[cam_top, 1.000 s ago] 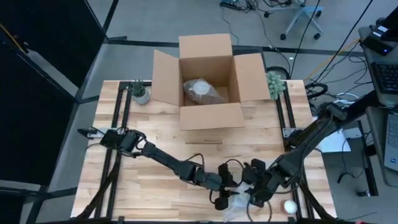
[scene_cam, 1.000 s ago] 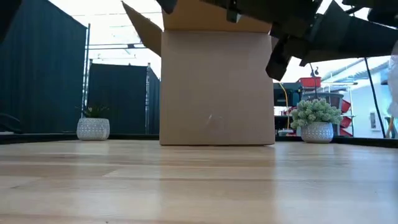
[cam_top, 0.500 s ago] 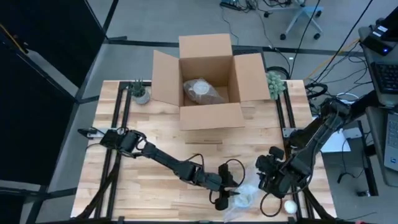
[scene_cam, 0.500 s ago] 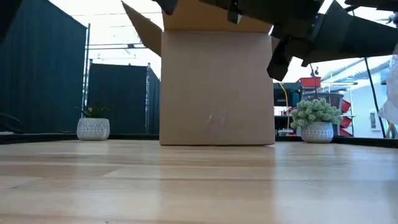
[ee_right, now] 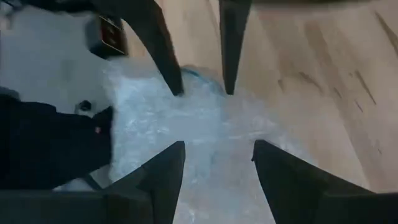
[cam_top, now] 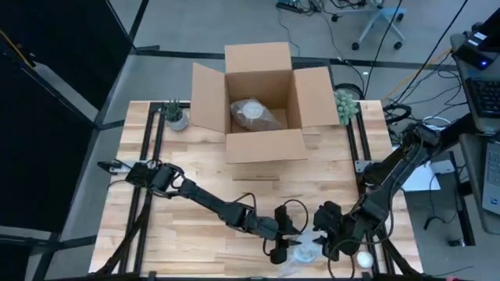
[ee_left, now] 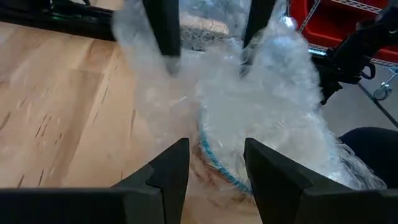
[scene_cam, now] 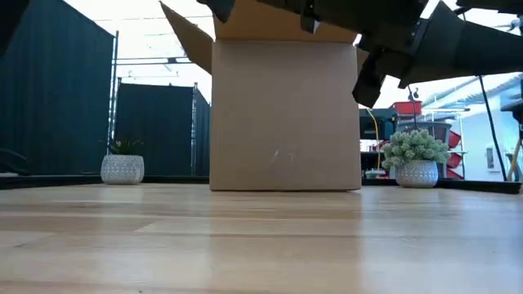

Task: Wrap mug
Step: Wrap the red mug with the bubble wrap

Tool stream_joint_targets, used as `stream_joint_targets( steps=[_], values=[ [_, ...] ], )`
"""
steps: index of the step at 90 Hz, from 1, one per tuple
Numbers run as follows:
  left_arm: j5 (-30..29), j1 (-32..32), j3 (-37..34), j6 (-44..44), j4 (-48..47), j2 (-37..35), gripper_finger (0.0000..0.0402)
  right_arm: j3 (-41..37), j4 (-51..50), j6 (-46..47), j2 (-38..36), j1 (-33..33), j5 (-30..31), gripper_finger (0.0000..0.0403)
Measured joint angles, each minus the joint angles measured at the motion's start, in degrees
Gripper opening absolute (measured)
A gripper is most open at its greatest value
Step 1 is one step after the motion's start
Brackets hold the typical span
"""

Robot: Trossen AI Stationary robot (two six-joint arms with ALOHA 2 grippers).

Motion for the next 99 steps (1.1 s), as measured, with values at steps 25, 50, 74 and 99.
stream_joint_targets(
  steps=[25,50,74,99],
  values=[
    [0.2,0.0,0.0,0.0,0.2,0.0,0.0141,0.4,2.0,1.4,9.8,-1.8,0.3,0.0183],
    [0.4,0.0,-0.2,0.2,-2.1,-2.5,0.0141,0.3,3.6,1.0,12.2,-2.5,0.6,0.0183],
    [0.0,0.5,0.0,-0.3,2.0,-3.4,0.0141,0.0,4.0,0.5,12.0,-2.5,1.5,0.0183],
    [0.0,1.4,0.2,-6.4,9.1,3.6,0.0141,0.0,4.0,0.2,12.0,-2.5,2.3,0.0183]
  ],
)
